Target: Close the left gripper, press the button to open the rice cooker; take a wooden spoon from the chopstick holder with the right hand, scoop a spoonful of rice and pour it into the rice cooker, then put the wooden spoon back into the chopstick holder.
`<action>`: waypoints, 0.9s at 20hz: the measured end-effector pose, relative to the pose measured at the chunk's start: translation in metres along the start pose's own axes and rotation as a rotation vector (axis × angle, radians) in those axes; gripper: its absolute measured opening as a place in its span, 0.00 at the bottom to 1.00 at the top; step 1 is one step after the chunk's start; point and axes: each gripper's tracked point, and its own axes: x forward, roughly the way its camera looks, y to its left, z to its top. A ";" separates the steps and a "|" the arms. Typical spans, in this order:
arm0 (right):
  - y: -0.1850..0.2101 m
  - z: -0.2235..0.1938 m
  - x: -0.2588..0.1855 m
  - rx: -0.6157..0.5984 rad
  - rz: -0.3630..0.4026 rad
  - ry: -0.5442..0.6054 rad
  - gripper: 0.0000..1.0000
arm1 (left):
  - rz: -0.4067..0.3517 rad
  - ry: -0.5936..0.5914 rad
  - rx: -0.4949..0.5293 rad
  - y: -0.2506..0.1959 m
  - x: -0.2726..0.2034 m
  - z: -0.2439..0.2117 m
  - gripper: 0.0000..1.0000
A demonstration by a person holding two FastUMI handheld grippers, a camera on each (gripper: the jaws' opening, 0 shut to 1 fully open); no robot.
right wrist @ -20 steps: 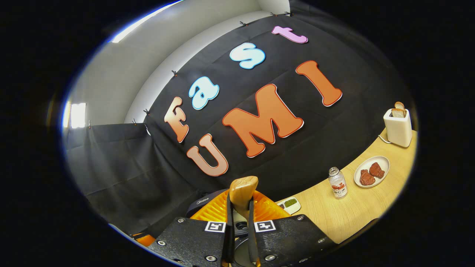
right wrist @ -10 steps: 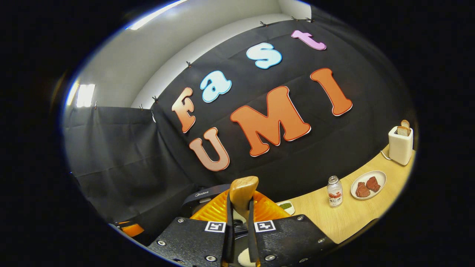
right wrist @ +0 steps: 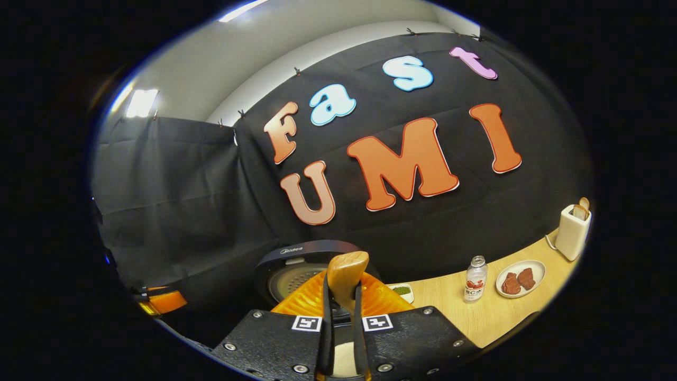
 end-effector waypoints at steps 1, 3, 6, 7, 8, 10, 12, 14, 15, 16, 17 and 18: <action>0.001 -0.002 0.000 -0.014 0.007 0.005 0.14 | 0.004 0.001 0.002 0.001 -0.001 -0.001 0.99; 0.005 -0.007 0.001 -0.055 0.031 0.010 0.14 | 0.011 0.004 0.005 0.000 -0.002 -0.002 0.96; 0.007 -0.017 0.002 -0.144 0.048 0.025 0.14 | 0.022 0.003 0.009 -0.001 -0.004 -0.001 0.99; 0.007 -0.019 0.003 -0.169 0.051 0.031 0.14 | 0.025 0.003 0.009 -0.002 -0.004 -0.001 0.99; 0.007 -0.022 0.003 -0.186 0.054 0.037 0.14 | 0.028 0.002 0.010 -0.002 -0.005 0.000 0.99; 0.007 -0.030 -0.001 -0.202 0.063 0.045 0.14 | 0.034 0.001 0.012 -0.005 -0.005 0.001 0.99; 0.005 -0.032 -0.002 -0.197 0.069 0.049 0.14 | 0.044 -0.001 0.012 -0.009 -0.008 0.002 0.99; 0.000 -0.029 -0.002 -0.142 0.077 0.055 0.14 | 0.050 -0.013 0.004 -0.015 -0.012 0.008 0.97; -0.002 -0.025 -0.003 -0.103 0.082 0.056 0.14 | 0.053 -0.017 0.003 -0.017 -0.014 0.010 0.96; -0.006 -0.019 -0.004 -0.074 0.083 0.051 0.14 | 0.059 -0.023 0.006 -0.020 -0.016 0.013 0.96; -0.013 -0.010 -0.007 -0.055 0.079 0.041 0.14 | 0.065 -0.031 0.008 -0.023 -0.017 0.016 0.97; -0.021 -0.002 -0.010 -0.041 0.071 0.030 0.14 | 0.066 -0.039 0.007 -0.027 -0.019 0.020 0.98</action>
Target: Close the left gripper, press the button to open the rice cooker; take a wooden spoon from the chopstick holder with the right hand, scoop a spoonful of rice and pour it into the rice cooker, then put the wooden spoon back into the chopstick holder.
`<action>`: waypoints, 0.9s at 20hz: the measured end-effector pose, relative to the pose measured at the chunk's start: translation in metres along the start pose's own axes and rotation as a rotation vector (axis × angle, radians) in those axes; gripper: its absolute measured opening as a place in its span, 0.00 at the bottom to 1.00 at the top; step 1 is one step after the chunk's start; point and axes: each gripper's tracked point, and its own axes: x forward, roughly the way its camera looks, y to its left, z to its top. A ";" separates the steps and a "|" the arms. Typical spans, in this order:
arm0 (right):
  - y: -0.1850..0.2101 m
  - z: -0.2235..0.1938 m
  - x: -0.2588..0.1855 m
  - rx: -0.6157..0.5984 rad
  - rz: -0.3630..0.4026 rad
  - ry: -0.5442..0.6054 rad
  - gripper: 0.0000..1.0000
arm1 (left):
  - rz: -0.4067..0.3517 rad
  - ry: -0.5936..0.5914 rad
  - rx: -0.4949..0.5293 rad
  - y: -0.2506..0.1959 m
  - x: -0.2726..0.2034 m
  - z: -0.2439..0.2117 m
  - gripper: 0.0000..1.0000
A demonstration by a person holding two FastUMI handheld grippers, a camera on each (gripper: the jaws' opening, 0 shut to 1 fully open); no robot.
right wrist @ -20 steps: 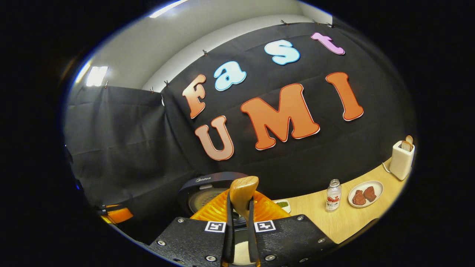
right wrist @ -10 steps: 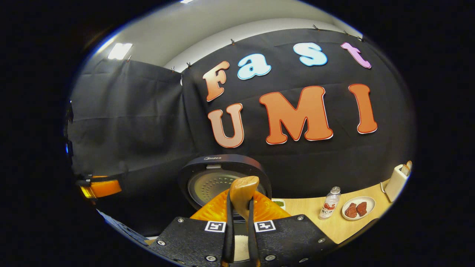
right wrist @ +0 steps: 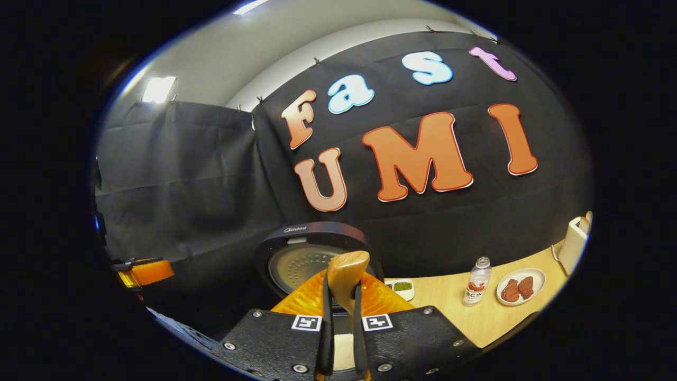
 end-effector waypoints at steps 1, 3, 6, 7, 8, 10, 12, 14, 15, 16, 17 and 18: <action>-0.009 0.007 -0.006 0.011 -0.009 -0.008 0.14 | 0.002 -0.008 -0.003 -0.006 -0.002 0.002 0.98; -0.030 0.019 -0.023 0.023 -0.031 -0.024 0.14 | 0.015 -0.018 -0.007 -0.015 -0.006 0.006 0.99; -0.067 0.037 -0.049 0.015 -0.078 -0.043 0.14 | 0.003 -0.033 -0.023 -0.039 -0.008 0.011 0.98; -0.080 0.042 -0.060 0.013 -0.097 -0.047 0.14 | -0.002 -0.041 -0.026 -0.046 -0.009 0.014 0.97; -0.096 0.047 -0.071 0.013 -0.118 -0.052 0.14 | -0.006 -0.049 -0.027 -0.053 -0.011 0.016 0.97; -0.124 0.053 -0.095 0.020 -0.166 -0.060 0.14 | -0.013 -0.062 -0.030 -0.067 -0.012 0.019 0.96; -0.154 0.056 -0.119 0.027 -0.218 -0.063 0.14 | -0.018 -0.060 -0.031 -0.079 -0.012 0.018 0.96; -0.184 0.056 -0.144 0.034 -0.272 -0.065 0.14 | -0.018 -0.056 -0.028 -0.088 -0.014 0.019 0.96; -0.195 0.050 -0.155 0.043 -0.298 -0.060 0.14 | -0.022 -0.057 -0.029 -0.095 -0.015 0.019 0.96; -0.207 0.046 -0.166 0.053 -0.321 -0.057 0.14 | -0.020 -0.060 -0.028 -0.099 -0.015 0.020 0.96; -0.218 0.043 -0.175 0.064 -0.343 -0.049 0.14 | -0.015 -0.064 -0.025 -0.102 -0.017 0.023 0.96; -0.228 0.037 -0.184 0.072 -0.362 -0.041 0.14 | -0.011 -0.067 -0.021 -0.105 -0.018 0.025 0.96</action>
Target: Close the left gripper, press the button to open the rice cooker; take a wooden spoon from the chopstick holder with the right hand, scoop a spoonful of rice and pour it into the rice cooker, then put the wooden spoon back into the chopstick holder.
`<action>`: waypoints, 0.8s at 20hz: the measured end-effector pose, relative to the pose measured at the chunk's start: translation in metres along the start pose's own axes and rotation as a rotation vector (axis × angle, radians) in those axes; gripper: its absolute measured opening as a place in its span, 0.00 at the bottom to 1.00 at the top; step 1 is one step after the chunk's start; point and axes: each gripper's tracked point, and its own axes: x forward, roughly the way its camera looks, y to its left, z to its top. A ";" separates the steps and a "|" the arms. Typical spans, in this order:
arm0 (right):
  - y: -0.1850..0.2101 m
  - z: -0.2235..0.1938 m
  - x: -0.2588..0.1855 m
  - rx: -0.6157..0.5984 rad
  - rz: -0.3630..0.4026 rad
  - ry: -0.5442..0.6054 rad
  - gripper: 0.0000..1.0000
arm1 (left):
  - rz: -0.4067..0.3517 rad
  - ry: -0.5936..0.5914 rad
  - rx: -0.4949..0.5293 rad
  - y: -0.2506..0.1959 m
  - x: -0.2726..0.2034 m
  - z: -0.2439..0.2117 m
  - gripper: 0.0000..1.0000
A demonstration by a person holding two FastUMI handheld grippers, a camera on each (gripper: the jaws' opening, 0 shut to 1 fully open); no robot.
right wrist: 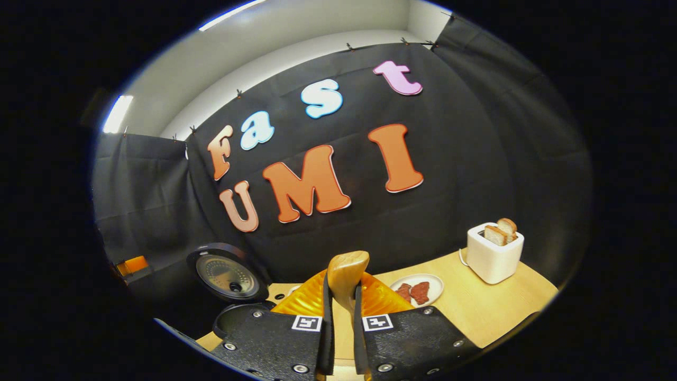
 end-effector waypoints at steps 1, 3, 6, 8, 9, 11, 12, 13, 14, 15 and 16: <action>-0.011 -0.004 -0.006 0.003 -0.016 0.006 0.14 | -0.005 0.001 0.001 -0.007 0.000 0.000 0.96; -0.029 -0.015 -0.016 0.008 -0.043 0.023 0.14 | -0.013 0.001 0.006 -0.016 -0.002 0.000 0.96; -0.048 -0.032 -0.026 0.035 -0.071 0.052 0.14 | -0.018 0.008 0.016 -0.028 -0.003 -0.003 0.96; -0.060 -0.047 -0.031 0.058 -0.088 0.071 0.14 | -0.024 0.019 0.013 -0.037 -0.006 -0.007 0.96; -0.065 -0.055 -0.033 0.067 -0.095 0.084 0.14 | -0.027 0.024 0.013 -0.040 -0.007 -0.009 0.96; -0.071 -0.073 -0.034 0.074 -0.101 0.111 0.14 | -0.024 0.034 0.025 -0.043 -0.009 -0.012 0.96; -0.075 -0.083 -0.034 0.071 -0.104 0.123 0.14 | -0.021 0.038 0.033 -0.043 -0.012 -0.013 0.96; -0.077 -0.091 -0.033 0.072 -0.108 0.137 0.14 | -0.017 0.040 0.040 -0.042 -0.014 -0.013 0.96; -0.081 -0.100 -0.033 0.073 -0.111 0.150 0.14 | -0.013 0.039 0.042 -0.041 -0.015 -0.012 0.96; -0.084 -0.108 -0.031 0.073 -0.114 0.161 0.14 | -0.007 0.039 0.041 -0.040 -0.017 -0.012 0.96; -0.087 -0.115 -0.030 0.077 -0.115 0.170 0.14 | -0.003 0.041 0.037 -0.038 -0.020 -0.012 0.96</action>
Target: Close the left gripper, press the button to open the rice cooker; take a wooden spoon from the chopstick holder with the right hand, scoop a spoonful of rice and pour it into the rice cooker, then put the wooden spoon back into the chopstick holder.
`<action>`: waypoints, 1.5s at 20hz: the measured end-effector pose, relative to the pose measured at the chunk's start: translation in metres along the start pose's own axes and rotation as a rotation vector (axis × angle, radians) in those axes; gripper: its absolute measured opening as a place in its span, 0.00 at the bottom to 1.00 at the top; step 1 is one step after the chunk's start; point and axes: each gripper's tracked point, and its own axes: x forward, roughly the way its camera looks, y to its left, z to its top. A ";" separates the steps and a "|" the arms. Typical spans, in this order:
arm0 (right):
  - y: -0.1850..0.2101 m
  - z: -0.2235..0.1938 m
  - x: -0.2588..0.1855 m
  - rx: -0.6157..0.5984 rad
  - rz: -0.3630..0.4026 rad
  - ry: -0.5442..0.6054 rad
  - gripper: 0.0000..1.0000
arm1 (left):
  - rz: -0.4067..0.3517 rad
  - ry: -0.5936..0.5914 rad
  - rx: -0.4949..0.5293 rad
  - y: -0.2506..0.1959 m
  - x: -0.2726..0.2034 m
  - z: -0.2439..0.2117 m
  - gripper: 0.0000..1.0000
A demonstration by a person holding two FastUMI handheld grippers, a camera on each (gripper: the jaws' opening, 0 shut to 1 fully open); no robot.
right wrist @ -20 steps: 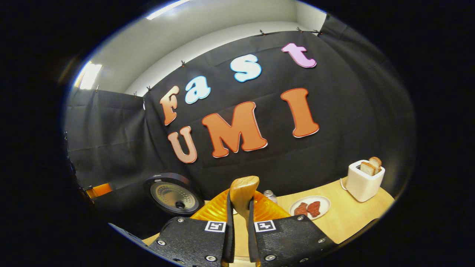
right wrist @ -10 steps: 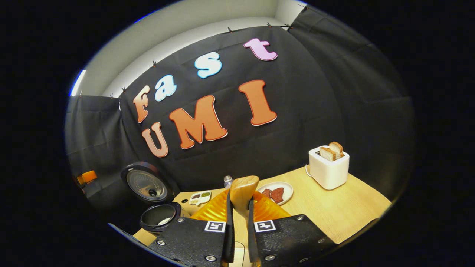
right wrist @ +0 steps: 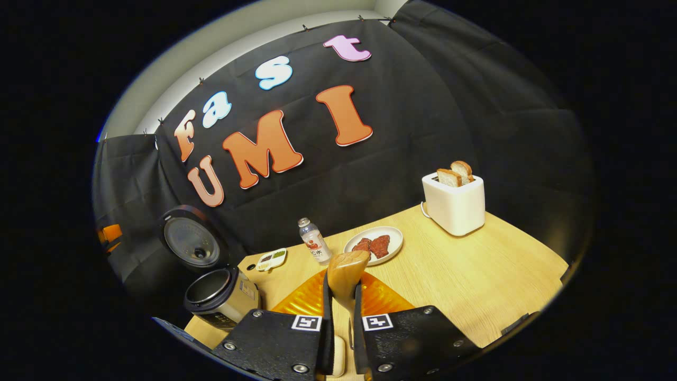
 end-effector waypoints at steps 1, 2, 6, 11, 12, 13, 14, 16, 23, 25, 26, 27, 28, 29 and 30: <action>-0.003 -0.007 0.003 0.006 0.002 0.007 0.14 | 0.002 0.003 -0.002 0.000 -0.003 -0.001 0.96; -0.004 -0.014 0.006 0.019 0.010 0.023 0.14 | 0.007 0.006 -0.001 0.002 -0.006 -0.001 0.96; -0.013 -0.034 0.016 0.028 0.016 0.059 0.14 | 0.030 0.013 0.024 0.008 -0.013 -0.001 0.99; -0.019 -0.033 0.015 0.076 0.022 0.056 0.23 | 0.029 0.014 0.026 0.010 -0.015 0.001 0.96; -0.023 -0.028 0.013 0.067 0.010 0.044 0.24 | 0.024 0.013 0.019 0.010 -0.014 0.002 0.99; -0.030 -0.022 0.010 0.042 -0.013 0.032 0.26 | 0.022 0.010 0.016 0.010 -0.014 0.003 1.00; -0.038 -0.017 0.007 0.007 -0.037 0.021 0.48 | 0.019 0.006 0.016 0.011 -0.012 0.005 1.00; -0.050 -0.004 0.000 -0.042 -0.077 0.009 0.60 | 0.013 0.006 0.019 0.010 -0.007 0.007 1.00; -0.053 0.063 -0.028 -0.248 -0.195 -0.044 0.95 | -0.040 0.007 -0.027 -0.007 0.024 0.006 1.00; -0.040 0.086 -0.034 -0.261 -0.202 -0.071 0.95 | -0.053 -0.005 -0.020 -0.012 0.039 0.014 1.00; -0.033 0.092 -0.036 -0.250 -0.190 -0.074 0.95 | -0.049 -0.019 -0.014 -0.012 0.047 0.023 1.00; -0.025 0.098 -0.039 -0.234 -0.176 -0.081 0.95 | -0.050 -0.029 -0.012 -0.012 0.058 0.033 1.00; -0.018 0.103 -0.040 -0.223 -0.165 -0.091 0.95 | -0.050 -0.044 -0.017 -0.011 0.071 0.044 1.00; -0.014 0.108 -0.042 -0.228 -0.170 -0.099 0.95 | -0.055 -0.060 -0.026 -0.012 0.083 0.057 1.00; -0.016 0.111 -0.043 -0.245 -0.183 -0.106 0.95 | -0.063 -0.077 -0.036 -0.015 0.096 0.071 1.00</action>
